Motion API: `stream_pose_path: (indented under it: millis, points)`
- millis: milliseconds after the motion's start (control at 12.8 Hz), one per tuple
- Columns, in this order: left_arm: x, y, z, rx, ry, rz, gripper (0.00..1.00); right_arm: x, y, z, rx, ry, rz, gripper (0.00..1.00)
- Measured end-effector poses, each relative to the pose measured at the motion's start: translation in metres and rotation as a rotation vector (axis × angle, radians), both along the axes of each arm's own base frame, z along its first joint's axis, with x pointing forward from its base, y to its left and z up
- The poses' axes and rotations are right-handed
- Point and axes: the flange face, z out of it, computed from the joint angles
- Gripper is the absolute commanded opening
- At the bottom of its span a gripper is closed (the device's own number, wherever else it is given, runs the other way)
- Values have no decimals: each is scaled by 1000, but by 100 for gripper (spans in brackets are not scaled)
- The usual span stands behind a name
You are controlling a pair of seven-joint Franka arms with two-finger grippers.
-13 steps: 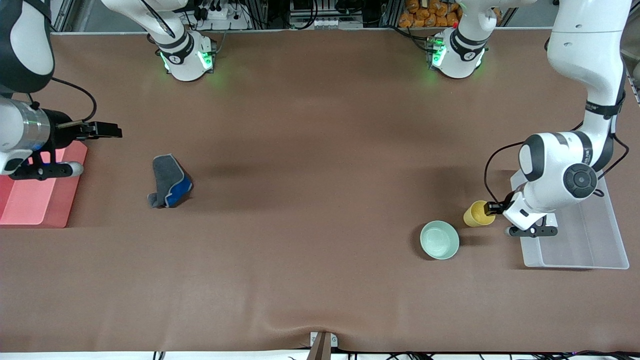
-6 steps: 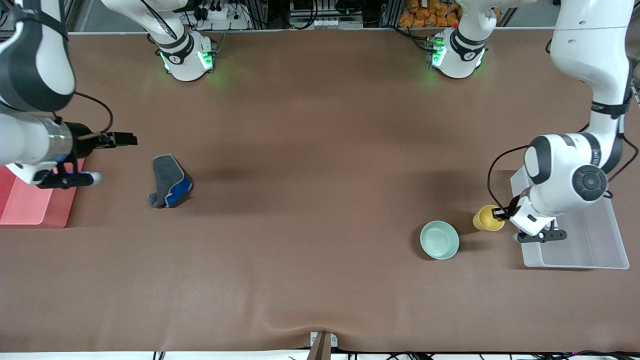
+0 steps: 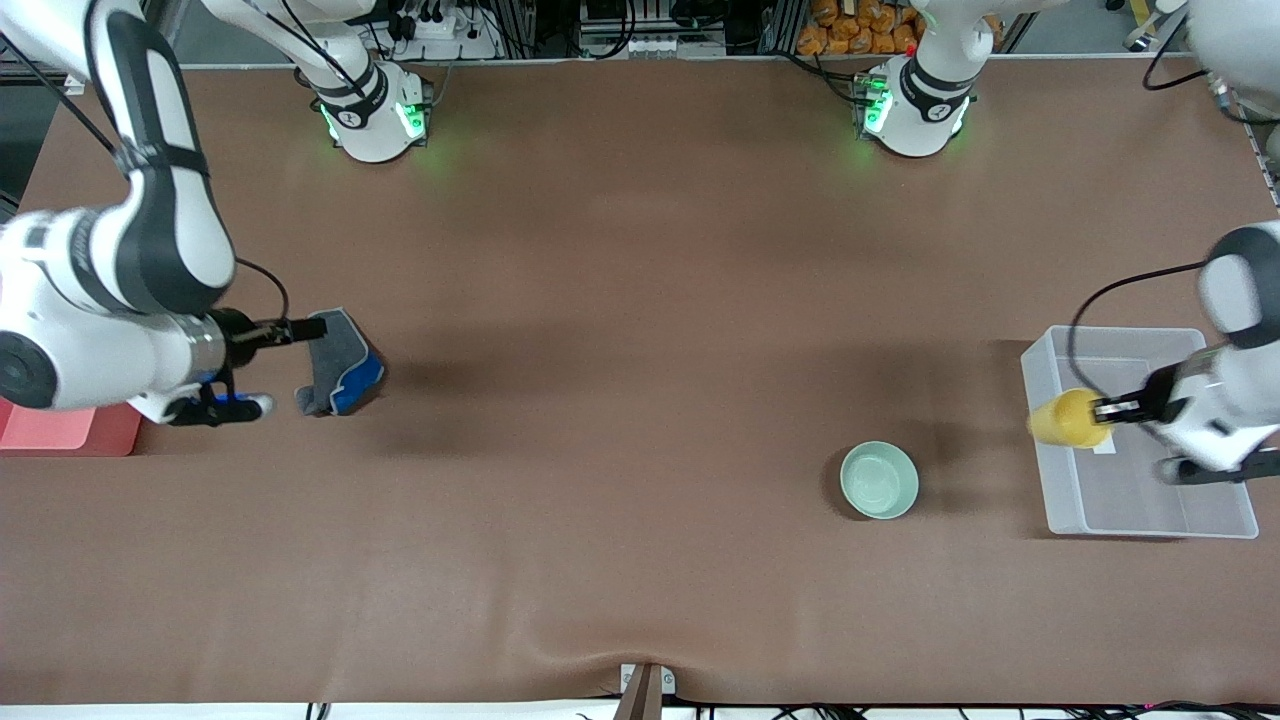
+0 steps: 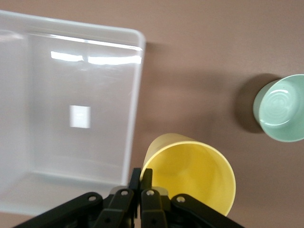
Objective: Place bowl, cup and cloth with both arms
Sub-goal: 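Lower the cup into the clear bin while the right gripper grasps the cloth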
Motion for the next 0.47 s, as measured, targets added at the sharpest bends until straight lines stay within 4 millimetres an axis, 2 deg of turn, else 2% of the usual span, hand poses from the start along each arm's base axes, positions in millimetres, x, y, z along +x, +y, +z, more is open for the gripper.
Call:
stream_pose_path:
  millis: [78,234,389,467]
  points:
    - [-3,22,9,0,-6,-1,0,5,-3,-19,5,-1,10,100]
    - [-12,67,3,-5,3,1,0,11,-18,-57,23,15,33,100]
    - [-12,108,-27,-32,-15,4,0,16,-30,-93,28,16,35,100]
    - [-8,118,-46,-36,-32,10,0,19,-32,-112,25,11,32,100]
